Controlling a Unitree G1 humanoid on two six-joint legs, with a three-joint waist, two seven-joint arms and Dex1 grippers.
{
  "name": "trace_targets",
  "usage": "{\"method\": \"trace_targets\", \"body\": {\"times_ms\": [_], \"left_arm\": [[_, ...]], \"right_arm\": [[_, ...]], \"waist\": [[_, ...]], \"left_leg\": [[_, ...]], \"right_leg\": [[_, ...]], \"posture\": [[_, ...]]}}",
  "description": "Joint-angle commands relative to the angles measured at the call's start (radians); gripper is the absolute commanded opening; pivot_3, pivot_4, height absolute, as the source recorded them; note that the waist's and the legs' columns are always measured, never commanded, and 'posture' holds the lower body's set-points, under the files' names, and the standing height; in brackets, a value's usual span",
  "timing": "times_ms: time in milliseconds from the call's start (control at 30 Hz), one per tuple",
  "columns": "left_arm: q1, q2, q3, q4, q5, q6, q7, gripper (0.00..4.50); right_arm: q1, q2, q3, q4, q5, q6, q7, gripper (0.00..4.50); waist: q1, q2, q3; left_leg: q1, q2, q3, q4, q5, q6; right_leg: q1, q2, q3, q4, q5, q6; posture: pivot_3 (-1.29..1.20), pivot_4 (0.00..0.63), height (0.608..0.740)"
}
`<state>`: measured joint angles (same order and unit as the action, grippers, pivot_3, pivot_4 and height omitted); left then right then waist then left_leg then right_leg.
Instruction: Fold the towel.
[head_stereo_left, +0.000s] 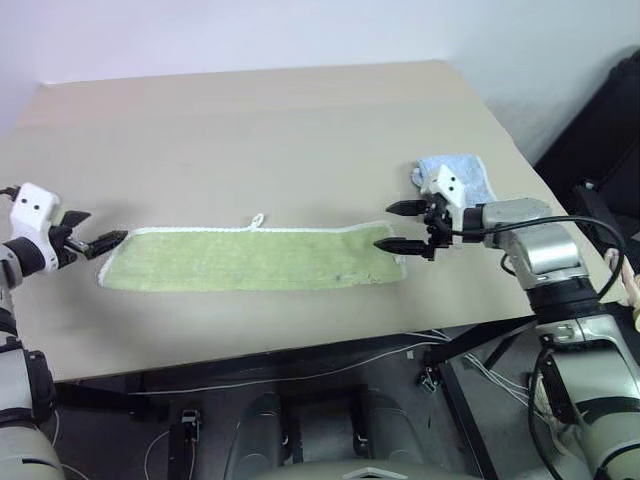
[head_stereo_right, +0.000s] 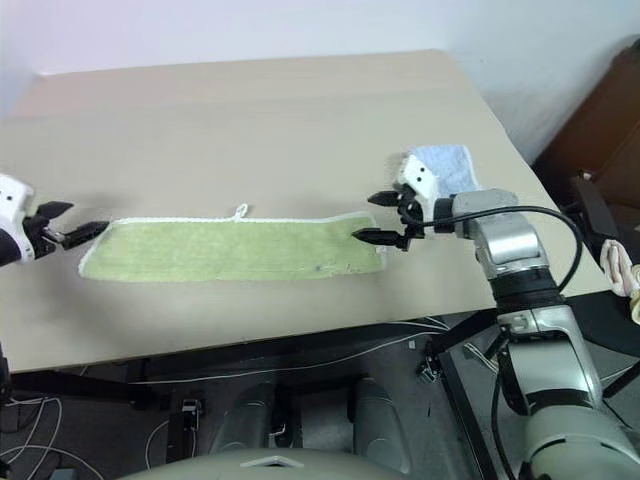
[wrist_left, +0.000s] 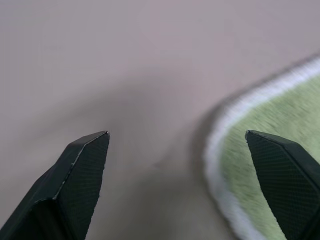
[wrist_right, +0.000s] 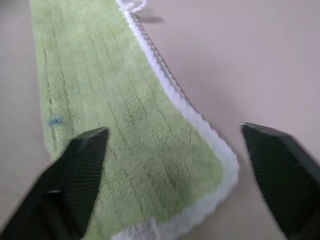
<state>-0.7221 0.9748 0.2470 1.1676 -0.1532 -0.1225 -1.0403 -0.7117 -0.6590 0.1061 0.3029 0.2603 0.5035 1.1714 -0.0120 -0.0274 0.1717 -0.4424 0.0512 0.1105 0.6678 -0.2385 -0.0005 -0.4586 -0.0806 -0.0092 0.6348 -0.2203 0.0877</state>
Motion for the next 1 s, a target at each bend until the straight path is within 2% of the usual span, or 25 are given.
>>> {"method": "trace_targets", "body": {"times_ms": [33,167,300,433,533,733,900,1000], "left_arm": [[-0.025,0.021,0.067,-0.113,-0.082,0.035,-0.032,4.5],[0.072,-0.011,0.08,-0.347,-0.149,0.149,-0.074,4.5],[0.28,-0.063,0.073,-0.742,-0.263,0.38,-0.088,4.5],[0.46,-0.105,0.062,-1.028,-0.339,0.524,-0.073,4.5],[0.53,-0.122,0.069,-1.157,-0.397,0.618,-0.06,4.5],[0.581,-0.129,0.037,-1.289,-0.446,0.722,-0.047,4.5],[0.608,-0.128,0.022,-1.365,-0.484,0.785,-0.042,4.5],[0.621,-0.128,-0.005,-1.404,-0.485,0.79,-0.042,4.5]], "right_arm": [[0.046,-0.058,-0.074,-0.145,0.067,0.184,-0.038,4.49],[0.082,-0.056,-0.228,-0.264,0.264,0.542,-0.105,4.49],[0.123,-0.025,-0.371,-0.325,0.397,0.842,-0.207,4.49],[0.147,0.088,-0.565,-0.354,0.449,1.067,-0.357,4.49],[0.205,0.153,-0.652,-0.393,0.565,1.111,-0.462,4.49],[0.333,0.237,-0.686,-0.438,0.778,1.111,-0.71,4.49],[0.357,0.336,-0.751,-0.433,0.919,1.111,-0.932,4.49],[0.347,0.391,-0.769,-0.422,0.977,1.111,-1.039,4.49]], "waist": [[0.003,0.0,0.0],[-0.001,0.0,0.0],[-0.007,0.0,-0.001],[-0.005,0.0,-0.001],[0.0,0.0,-0.001],[-0.004,0.001,-0.001],[-0.009,0.001,-0.001],[-0.009,0.001,-0.001]], "left_leg": [[0.0,0.0,0.0,0.0,0.0,0.0],[0.0,0.0,-0.001,0.0,0.0,0.0],[0.001,0.0,-0.001,0.0,0.0,0.0],[0.001,0.001,-0.001,-0.001,0.0,0.0],[0.001,0.001,-0.002,0.0,0.0,-0.001],[0.006,0.0,-0.004,-0.001,0.0,0.0],[0.016,0.001,-0.005,-0.003,0.0,-0.001],[0.017,0.001,-0.005,-0.003,0.0,-0.001]], "right_leg": [[0.0,0.0,0.0,0.0,0.0,0.0],[0.001,0.0,0.0,0.0,0.0,0.0],[0.001,0.0,0.001,0.0,0.0,0.0],[0.001,0.0,0.001,0.001,0.0,0.0],[0.001,0.0,0.001,0.001,0.0,-0.001],[0.01,0.0,0.0,-0.003,-0.002,-0.004],[0.017,0.001,0.001,-0.004,-0.002,-0.005],[0.018,0.001,0.001,-0.005,-0.003,-0.005]], "posture": [[0.0,0.15,0.74],[0.0,0.15,0.74],[0.0,0.15,0.74],[0.0,0.15,0.74],[0.0,0.15,0.74],[0.0,0.15,0.74],[0.0,0.15,0.74],[0.0,0.15,0.74]]}}
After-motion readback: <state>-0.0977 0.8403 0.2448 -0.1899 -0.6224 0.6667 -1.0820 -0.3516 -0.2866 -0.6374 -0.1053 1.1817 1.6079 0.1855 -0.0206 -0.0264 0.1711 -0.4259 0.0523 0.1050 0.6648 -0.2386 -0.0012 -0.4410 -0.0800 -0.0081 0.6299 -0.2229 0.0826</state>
